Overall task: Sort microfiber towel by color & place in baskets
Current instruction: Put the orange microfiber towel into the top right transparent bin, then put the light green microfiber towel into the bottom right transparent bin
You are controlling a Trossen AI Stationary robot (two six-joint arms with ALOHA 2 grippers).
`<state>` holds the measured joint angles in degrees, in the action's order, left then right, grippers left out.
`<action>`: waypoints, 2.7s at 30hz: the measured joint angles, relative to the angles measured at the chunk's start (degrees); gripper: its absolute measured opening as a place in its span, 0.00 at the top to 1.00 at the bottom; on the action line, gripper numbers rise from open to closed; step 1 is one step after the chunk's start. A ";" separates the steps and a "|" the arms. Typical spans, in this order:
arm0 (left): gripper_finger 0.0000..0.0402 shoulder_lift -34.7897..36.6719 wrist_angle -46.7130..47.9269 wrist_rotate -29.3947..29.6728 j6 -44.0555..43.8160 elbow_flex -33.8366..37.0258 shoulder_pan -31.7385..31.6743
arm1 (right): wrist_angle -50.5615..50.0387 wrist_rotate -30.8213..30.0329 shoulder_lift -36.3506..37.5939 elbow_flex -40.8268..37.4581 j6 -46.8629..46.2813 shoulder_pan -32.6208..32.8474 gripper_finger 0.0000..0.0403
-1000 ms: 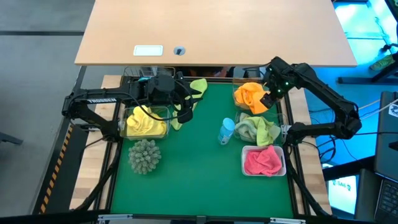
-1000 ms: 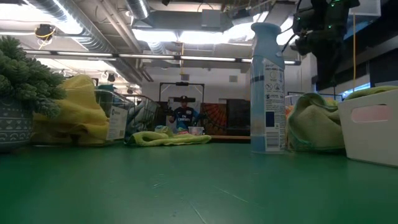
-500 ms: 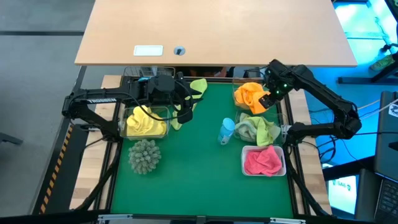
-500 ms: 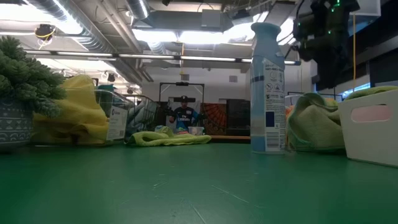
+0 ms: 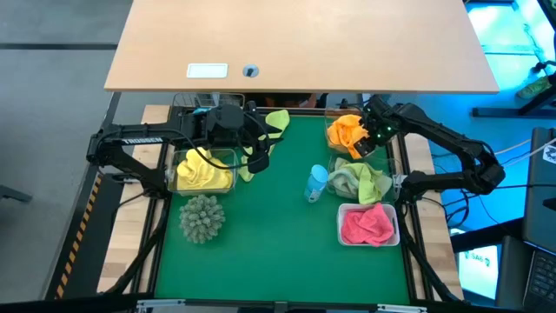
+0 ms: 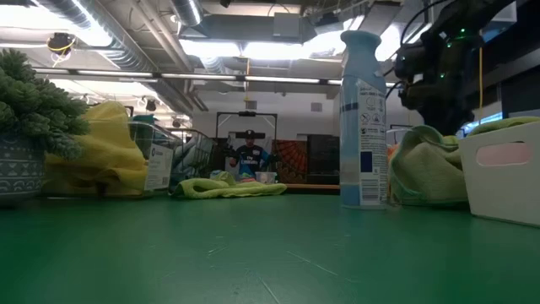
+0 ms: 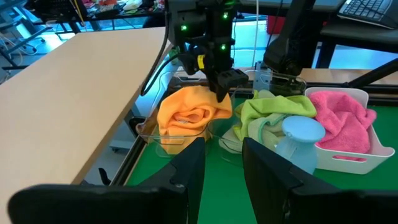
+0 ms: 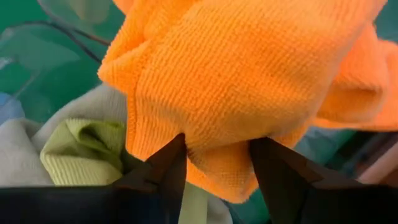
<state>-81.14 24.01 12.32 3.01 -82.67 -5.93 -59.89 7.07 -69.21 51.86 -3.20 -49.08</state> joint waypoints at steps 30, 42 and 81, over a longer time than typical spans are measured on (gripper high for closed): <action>0.75 0.00 -0.01 0.02 0.02 0.00 0.00 | 19.50 -16.62 -5.42 4.76 3.36 -0.09 0.98; 0.75 0.00 -0.01 0.02 0.02 0.00 0.00 | 19.54 -16.98 -16.57 4.70 3.56 -0.07 0.98; 0.75 0.00 0.00 0.04 0.09 0.00 0.00 | -4.07 -16.50 -17.27 23.95 1.09 -0.07 0.50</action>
<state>-81.14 24.01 12.36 3.09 -82.67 -5.93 -63.96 -9.43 -86.48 75.81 -2.11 -49.15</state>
